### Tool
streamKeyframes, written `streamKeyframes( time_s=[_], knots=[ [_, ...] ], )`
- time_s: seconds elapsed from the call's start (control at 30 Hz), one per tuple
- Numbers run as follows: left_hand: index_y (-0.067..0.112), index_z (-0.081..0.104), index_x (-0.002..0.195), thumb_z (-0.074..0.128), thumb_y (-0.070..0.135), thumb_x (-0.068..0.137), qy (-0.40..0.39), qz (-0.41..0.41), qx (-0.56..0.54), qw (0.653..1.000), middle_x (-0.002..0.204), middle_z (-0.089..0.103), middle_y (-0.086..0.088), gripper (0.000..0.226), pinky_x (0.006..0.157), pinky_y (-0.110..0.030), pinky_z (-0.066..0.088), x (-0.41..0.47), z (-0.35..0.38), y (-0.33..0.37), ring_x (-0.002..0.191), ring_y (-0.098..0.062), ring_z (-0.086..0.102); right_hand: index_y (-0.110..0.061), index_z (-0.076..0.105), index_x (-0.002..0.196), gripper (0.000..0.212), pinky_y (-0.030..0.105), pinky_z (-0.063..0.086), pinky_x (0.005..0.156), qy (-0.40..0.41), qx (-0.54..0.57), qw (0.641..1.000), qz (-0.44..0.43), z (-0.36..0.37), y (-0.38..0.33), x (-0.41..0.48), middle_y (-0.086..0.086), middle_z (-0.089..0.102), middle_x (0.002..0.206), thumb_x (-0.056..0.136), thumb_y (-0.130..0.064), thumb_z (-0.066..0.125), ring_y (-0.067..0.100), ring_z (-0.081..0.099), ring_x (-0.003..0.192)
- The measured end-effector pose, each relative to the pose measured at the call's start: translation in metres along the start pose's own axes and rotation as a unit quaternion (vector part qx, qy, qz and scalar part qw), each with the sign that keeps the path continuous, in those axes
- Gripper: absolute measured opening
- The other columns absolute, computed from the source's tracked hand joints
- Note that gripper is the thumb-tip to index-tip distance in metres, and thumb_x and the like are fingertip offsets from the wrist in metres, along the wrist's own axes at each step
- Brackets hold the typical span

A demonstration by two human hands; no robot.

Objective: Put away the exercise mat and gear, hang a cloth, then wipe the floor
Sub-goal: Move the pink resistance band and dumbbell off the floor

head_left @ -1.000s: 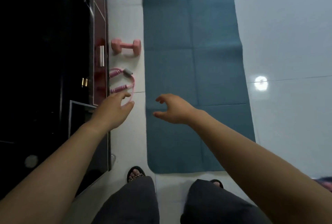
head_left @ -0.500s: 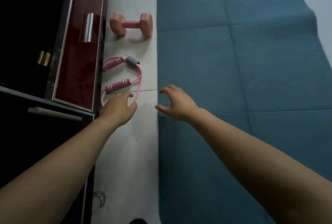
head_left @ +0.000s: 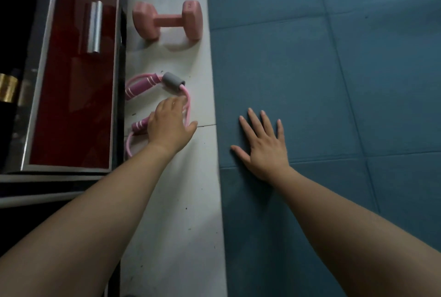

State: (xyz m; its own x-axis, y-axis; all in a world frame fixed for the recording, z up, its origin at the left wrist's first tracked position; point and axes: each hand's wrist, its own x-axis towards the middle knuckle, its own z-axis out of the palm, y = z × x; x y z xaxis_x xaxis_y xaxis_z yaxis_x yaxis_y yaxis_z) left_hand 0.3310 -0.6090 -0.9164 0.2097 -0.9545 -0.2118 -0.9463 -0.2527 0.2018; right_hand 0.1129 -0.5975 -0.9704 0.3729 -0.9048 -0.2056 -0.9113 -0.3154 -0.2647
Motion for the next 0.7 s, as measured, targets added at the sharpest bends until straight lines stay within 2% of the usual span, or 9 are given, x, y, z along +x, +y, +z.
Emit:
streamKeyframes(
  time_s=[0.1,0.23,0.33,0.4,0.53,0.7],
  knots=[
    [0.015,0.031,0.140,0.061,0.045,0.082,-0.023,-0.029,0.019,0.999,0.138,0.042,-0.010,0.072,0.105,-0.047,0.032,0.012,0.015,-0.001,0.127,-0.030,0.040,-0.030,0.019,0.147,0.073,0.047,-0.007,0.112,0.019,-0.014,1.000,0.006,0.008,0.002,0.000,-0.006,0.011,0.157,0.084,-0.065,0.024,0.021,0.007,0.145],
    [0.012,0.048,0.118,0.057,0.039,0.086,-0.003,-0.049,0.054,0.997,0.121,0.051,-0.013,0.044,0.100,-0.048,0.035,0.019,0.022,0.008,0.113,-0.033,0.047,-0.031,0.022,0.146,0.072,0.049,-0.003,0.111,0.021,-0.013,1.000,0.009,0.007,0.005,0.003,-0.006,0.014,0.157,0.083,-0.065,0.028,0.021,0.010,0.144],
    [0.013,0.052,0.110,0.052,0.031,0.091,0.004,-0.048,0.046,0.998,0.114,0.056,-0.011,0.026,0.099,-0.050,0.036,0.020,0.022,0.014,0.108,-0.033,0.048,-0.030,0.027,0.144,0.071,0.050,0.001,0.111,0.017,-0.007,1.000,0.009,0.007,0.005,0.003,-0.005,0.019,0.156,0.082,-0.065,0.030,0.022,0.014,0.143],
    [0.012,0.054,0.106,0.052,0.026,0.091,0.003,-0.032,0.052,0.998,0.110,0.058,-0.011,0.020,0.092,-0.046,0.039,0.018,0.019,0.018,0.103,-0.032,0.051,-0.029,0.030,0.143,0.071,0.050,0.003,0.111,0.022,-0.005,1.000,0.010,0.007,0.006,0.003,-0.004,0.022,0.155,0.081,-0.064,0.033,0.022,0.016,0.142],
    [0.012,0.053,0.101,0.052,0.022,0.091,-0.017,-0.020,0.048,0.999,0.104,0.059,-0.010,0.015,0.065,-0.034,0.037,0.000,0.011,0.023,0.089,-0.031,0.057,-0.028,0.033,0.142,0.070,0.050,0.003,0.110,0.026,0.001,1.000,0.001,0.007,0.005,0.003,-0.003,0.024,0.154,0.081,-0.063,0.036,0.023,0.016,0.142],
    [0.012,0.054,0.103,0.051,0.021,0.092,0.002,-0.062,-0.012,0.998,0.108,0.057,-0.007,0.014,0.063,-0.035,0.039,-0.054,-0.005,0.032,0.093,-0.030,0.056,-0.027,0.027,0.145,0.070,0.050,-0.006,0.110,0.014,0.019,1.000,-0.016,0.004,0.006,0.000,-0.004,0.012,0.157,0.084,-0.061,0.034,0.022,0.006,0.144]
  ],
)
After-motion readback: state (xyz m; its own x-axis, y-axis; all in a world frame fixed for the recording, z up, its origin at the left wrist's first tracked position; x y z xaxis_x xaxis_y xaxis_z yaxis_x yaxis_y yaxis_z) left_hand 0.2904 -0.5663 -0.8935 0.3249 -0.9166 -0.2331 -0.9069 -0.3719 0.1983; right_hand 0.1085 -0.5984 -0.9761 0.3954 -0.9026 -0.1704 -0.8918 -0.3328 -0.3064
